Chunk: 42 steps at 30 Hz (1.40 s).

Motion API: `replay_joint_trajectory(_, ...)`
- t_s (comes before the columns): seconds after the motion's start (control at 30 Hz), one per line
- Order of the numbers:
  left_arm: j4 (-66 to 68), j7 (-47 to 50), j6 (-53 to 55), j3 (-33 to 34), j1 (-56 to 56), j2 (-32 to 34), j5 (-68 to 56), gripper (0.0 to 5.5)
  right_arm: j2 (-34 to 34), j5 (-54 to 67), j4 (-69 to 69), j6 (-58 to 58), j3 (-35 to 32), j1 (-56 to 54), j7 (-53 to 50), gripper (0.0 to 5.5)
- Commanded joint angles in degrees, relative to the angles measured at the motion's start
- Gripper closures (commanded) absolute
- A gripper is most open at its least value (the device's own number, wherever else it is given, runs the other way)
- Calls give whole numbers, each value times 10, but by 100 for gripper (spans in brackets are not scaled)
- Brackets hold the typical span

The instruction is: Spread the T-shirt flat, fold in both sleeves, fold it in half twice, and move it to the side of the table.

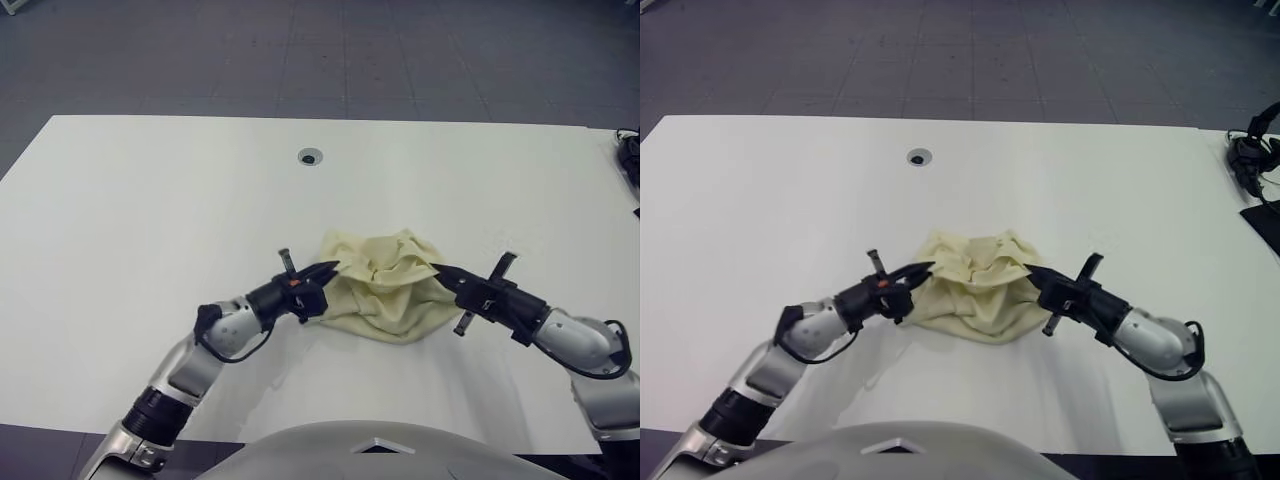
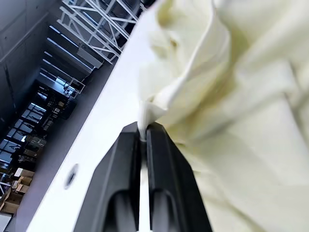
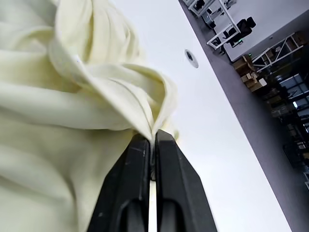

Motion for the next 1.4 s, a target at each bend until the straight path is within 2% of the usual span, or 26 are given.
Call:
replay_joint_trajectory(0.03, -44, -54, 41, 54, -35, 32, -86, 550, -35, 50, -21, 23, -47, -36, 29, 550)
replay_joint_trajectory(0.23, -131, -117, 85, 93, -49, 63, -193, 550, -89, 117, -54, 33, -112, -28, 98, 550)
replay_joint_trajectory(0.33, -199, -186, 107, 94, -2, 118, -251, 550, -115, 164, -102, 33, -165, 55, 177, 550)
replay_joint_trajectory(0.4, -240, -226, 117, 91, 51, 158, -279, 550, -121, 194, -151, 21, -206, 161, 260, 550)
replay_joint_trajectory(0.5, -272, -290, 103, 82, 129, 220, -283, 550, -122, 169, -172, 30, -217, 226, 292, 550)
replay_joint_trajectory(0.67, -246, -328, 83, 56, 178, 263, -213, 550, -122, 96, -163, 27, -164, 270, 300, 550)
replay_joint_trajectory(0.87, -170, -316, 71, -34, 151, 238, -52, 550, -124, 42, -136, 64, -39, 237, 289, 550)
replay_joint_trajectory(1.1, -55, -289, 84, -116, 80, 161, 48, 550, -61, 19, -34, 164, 111, 97, 251, 550)
replay_joint_trajectory(1.3, 68, -225, 114, -130, -8, 70, 56, 550, 13, -2, 118, 215, 166, -69, 181, 550)
replay_joint_trajectory(1.4, 204, -139, 119, -115, -94, 4, 76, 550, 49, -13, 212, 210, 181, -154, 147, 550)
